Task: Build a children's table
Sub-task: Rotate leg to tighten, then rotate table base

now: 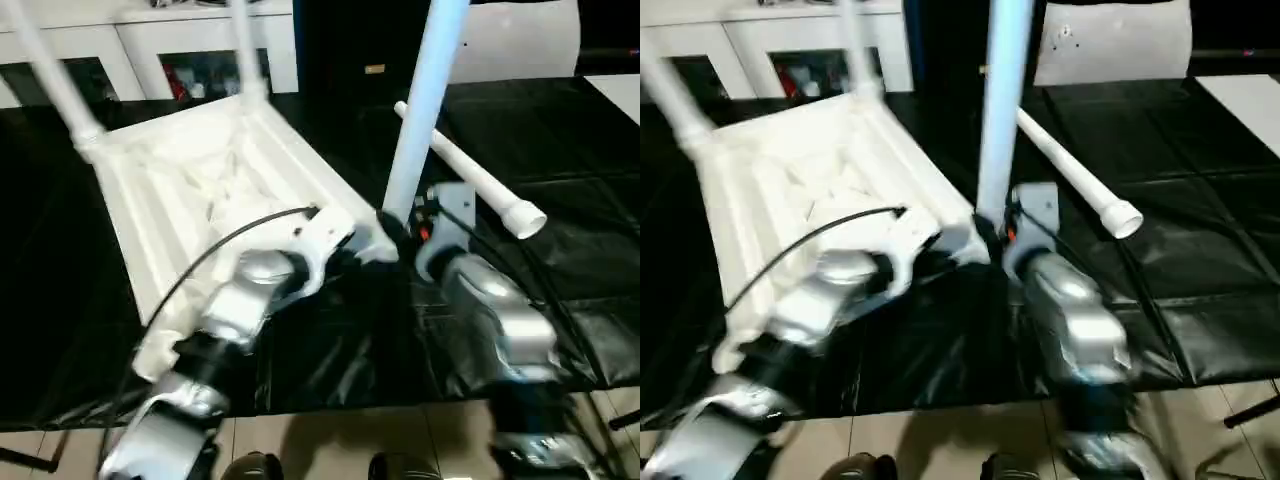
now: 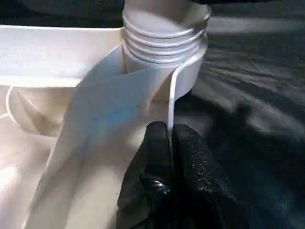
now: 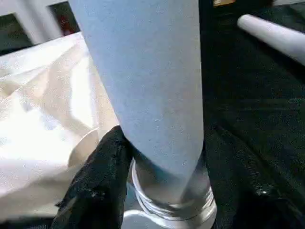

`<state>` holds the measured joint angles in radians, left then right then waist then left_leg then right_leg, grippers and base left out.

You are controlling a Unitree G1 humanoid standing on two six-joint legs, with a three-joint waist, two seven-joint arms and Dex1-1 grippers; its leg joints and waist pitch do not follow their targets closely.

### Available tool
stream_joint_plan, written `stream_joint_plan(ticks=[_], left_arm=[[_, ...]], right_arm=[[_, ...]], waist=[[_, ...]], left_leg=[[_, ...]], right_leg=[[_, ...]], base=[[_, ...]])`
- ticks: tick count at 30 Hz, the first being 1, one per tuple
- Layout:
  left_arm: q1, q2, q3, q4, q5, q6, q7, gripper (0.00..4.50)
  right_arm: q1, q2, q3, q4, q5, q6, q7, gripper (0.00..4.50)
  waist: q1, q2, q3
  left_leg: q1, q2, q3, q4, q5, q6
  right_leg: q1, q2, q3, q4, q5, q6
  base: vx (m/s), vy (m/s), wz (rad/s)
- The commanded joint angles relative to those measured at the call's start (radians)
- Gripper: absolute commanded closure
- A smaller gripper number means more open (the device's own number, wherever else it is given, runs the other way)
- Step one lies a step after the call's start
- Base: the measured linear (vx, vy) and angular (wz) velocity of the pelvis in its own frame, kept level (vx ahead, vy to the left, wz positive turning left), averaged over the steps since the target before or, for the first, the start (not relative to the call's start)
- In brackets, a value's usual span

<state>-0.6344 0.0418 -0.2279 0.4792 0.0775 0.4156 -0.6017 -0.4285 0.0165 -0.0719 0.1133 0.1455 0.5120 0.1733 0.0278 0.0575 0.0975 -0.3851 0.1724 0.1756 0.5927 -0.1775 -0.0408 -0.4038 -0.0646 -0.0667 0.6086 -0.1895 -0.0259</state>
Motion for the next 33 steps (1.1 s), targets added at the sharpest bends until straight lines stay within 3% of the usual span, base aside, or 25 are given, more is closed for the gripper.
stream_joint_plan(ticks=[1,5,7,11,12,14,15,16,17,19,20,21,22,24,26,28,31,32,33], left_arm=[[-0.054,-0.036,0.024,-0.024,-0.028,-0.081,0.028,4.50],[-0.053,-0.014,-0.002,-0.013,-0.027,-0.139,-0.042,4.50],[-0.051,-0.007,-0.014,-0.009,-0.026,-0.177,-0.068,4.50],[-0.047,-0.014,-0.001,-0.003,-0.045,-0.197,-0.063,4.50],[-0.037,-0.021,0.017,-0.021,-0.081,-0.178,-0.089,4.06],[-0.030,-0.023,0.024,-0.031,-0.096,-0.181,-0.104,3.95],[-0.019,-0.028,0.044,-0.039,-0.118,-0.192,-0.106,3.95],[-0.016,-0.030,0.054,-0.035,-0.125,-0.205,-0.102,3.95],[-0.016,-0.030,0.054,-0.035,-0.125,-0.205,-0.102,3.89],[-0.016,-0.032,0.088,-0.022,-0.148,-0.195,-0.087,3.71],[-0.016,-0.022,0.094,-0.014,-0.143,-0.197,-0.080,3.71],[-0.016,0.001,0.105,0.000,-0.133,-0.199,-0.068,3.67],[-0.014,0.016,0.110,0.007,-0.125,-0.203,-0.062,3.67],[-0.012,0.070,0.126,0.012,-0.099,-0.213,-0.034,3.67],[0.005,0.159,0.168,-0.031,-0.080,-0.177,-0.004,3.67],[0.013,0.204,0.176,-0.053,-0.057,-0.159,0.007,3.67],[0.054,0.344,0.215,-0.142,-0.007,-0.072,0.000,3.67],[0.054,0.344,0.215,-0.142,-0.007,-0.072,0.000,3.67],[0.084,0.419,0.231,-0.192,0.015,-0.012,-0.022,3.85]], right_arm=[[0.026,0.057,0.085,0.058,0.026,0.045,0.026,1.64],[0.022,0.027,0.113,0.061,-0.020,0.003,0.033,1.30],[0.027,0.031,0.094,0.050,-0.005,0.030,0.027,1.19],[0.047,0.013,0.076,-0.002,-0.007,0.009,0.024,0.94],[0.077,-0.005,0.061,-0.062,-0.002,0.007,0.029,0.73],[0.098,-0.016,0.051,-0.102,0.010,0.009,0.043,0.64],[0.133,-0.032,0.029,-0.161,0.022,0.006,0.049,0.54],[0.146,-0.040,0.022,-0.181,0.023,0.000,0.047,0.54],[0.146,-0.040,0.022,-0.181,0.023,0.000,0.047,0.45],[0.162,-0.053,0.008,-0.199,0.007,-0.019,0.026,0.24],[0.164,-0.061,0.007,-0.201,0.013,-0.023,0.040,0.24],[0.166,-0.075,0.004,-0.202,0.017,-0.007,0.051,0.04],[0.169,-0.082,0.003,-0.205,0.020,0.006,0.058,0.04],[0.179,-0.111,0.024,-0.213,0.025,0.014,0.103,0.04],[0.206,-0.147,0.069,-0.249,0.036,0.041,0.159,0.04],[0.215,-0.159,0.089,-0.258,0.030,0.050,0.170,0.04],[0.239,-0.170,0.139,-0.276,0.030,0.072,0.196,0.04],[0.239,-0.170,0.139,-0.276,0.030,0.072,0.196,0.04],[0.248,-0.169,0.166,-0.278,0.035,0.101,0.207,0.01]], waist=[[0.004,-0.019,-0.073],[0.002,-0.014,-0.080],[0.005,-0.014,-0.080],[0.009,-0.017,-0.077],[0.012,-0.020,-0.080],[0.020,-0.018,-0.083],[0.021,-0.018,-0.086],[0.033,-0.012,-0.090],[0.031,-0.018,-0.085],[0.030,-0.020,-0.081],[0.031,-0.011,-0.078],[0.031,-0.008,-0.078],[0.028,-0.012,-0.076],[0.024,-0.014,-0.075],[0.016,-0.009,-0.074],[0.011,-0.007,-0.074],[0.007,0.000,-0.074],[0.005,0.000,-0.074],[0.007,-0.002,-0.073]], left_leg=[[0.006,0.042,-0.022,-0.063,-0.102,0.079],[0.003,0.041,-0.022,-0.057,-0.045,0.114],[0.003,0.042,-0.020,-0.056,-0.040,0.124],[0.007,0.048,-0.019,-0.058,-0.064,0.119],[0.007,0.049,-0.018,-0.058,-0.055,0.118],[0.011,0.052,-0.017,-0.055,-0.036,0.129],[0.007,0.052,-0.019,-0.055,-0.026,0.134],[0.010,0.057,-0.019,-0.050,-0.005,0.143],[0.004,0.055,-0.018,-0.051,-0.003,0.151],[0.004,0.052,-0.017,-0.054,-0.050,0.144],[0.004,0.050,-0.018,-0.055,-0.086,0.128],[0.006,0.049,-0.019,-0.056,-0.103,0.118],[0.005,0.048,-0.019,-0.059,-0.129,0.101],[0.004,0.047,-0.021,-0.063,-0.160,0.076],[0.007,0.047,-0.023,-0.065,-0.181,0.058],[0.005,0.049,-0.026,-0.067,-0.180,0.049],[0.011,0.052,-0.026,-0.068,-0.179,0.039],[0.012,0.051,-0.024,-0.067,-0.184,0.037],[0.013,0.050,-0.024,-0.068,-0.185,0.034]], right_leg=[[0.056,-0.078,0.050,-0.081,-0.172,-0.184],[0.060,-0.079,0.050,-0.069,-0.038,-0.216],[0.059,-0.078,0.051,-0.069,-0.027,-0.223],[0.057,-0.079,0.052,-0.070,-0.054,-0.225],[0.059,-0.079,0.053,-0.066,-0.049,-0.226],[0.054,-0.080,0.055,-0.062,-0.013,-0.233],[0.057,-0.082,0.054,-0.059,0.000,-0.240],[0.053,-0.083,0.055,-0.053,0.037,-0.247],[0.053,-0.079,0.054,-0.053,0.047,-0.245],[0.052,-0.081,0.050,-0.061,-0.019,-0.241],[0.053,-0.083,0.050,-0.068,-0.086,-0.230],[0.052,-0.081,0.049,-0.072,-0.117,-0.218],[0.054,-0.080,0.050,-0.078,-0.164,-0.201],[0.055,-0.078,0.049,-0.082,-0.216,-0.178],[0.051,-0.077,0.049,-0.087,-0.254,-0.153],[0.050,-0.075,0.049,-0.083,-0.252,-0.149],[0.041,-0.072,0.051,-0.079,-0.231,-0.164],[0.040,-0.072,0.052,-0.080,-0.229,-0.170],[0.040,-0.072,0.052,-0.080,-0.229,-0.174]], base=[[0.000,0.000,0.00],[0.000,0.000,0.00],[0.000,0.000,0.00],[0.000,0.000,0.00],[0.000,0.000,0.00],[0.000,0.000,0.00],[0.000,0.000,0.00],[0.000,0.000,0.00],[0.000,0.000,0.00],[0.000,0.000,0.00],[0.000,0.000,0.00],[0.000,0.000,0.00],[0.000,0.000,0.00],[0.000,0.000,0.00],[0.000,0.000,0.00],[0.000,0.000,0.00],[0.000,0.000,0.00],[0.000,0.000,0.00],[0.000,0.000,0.00]])
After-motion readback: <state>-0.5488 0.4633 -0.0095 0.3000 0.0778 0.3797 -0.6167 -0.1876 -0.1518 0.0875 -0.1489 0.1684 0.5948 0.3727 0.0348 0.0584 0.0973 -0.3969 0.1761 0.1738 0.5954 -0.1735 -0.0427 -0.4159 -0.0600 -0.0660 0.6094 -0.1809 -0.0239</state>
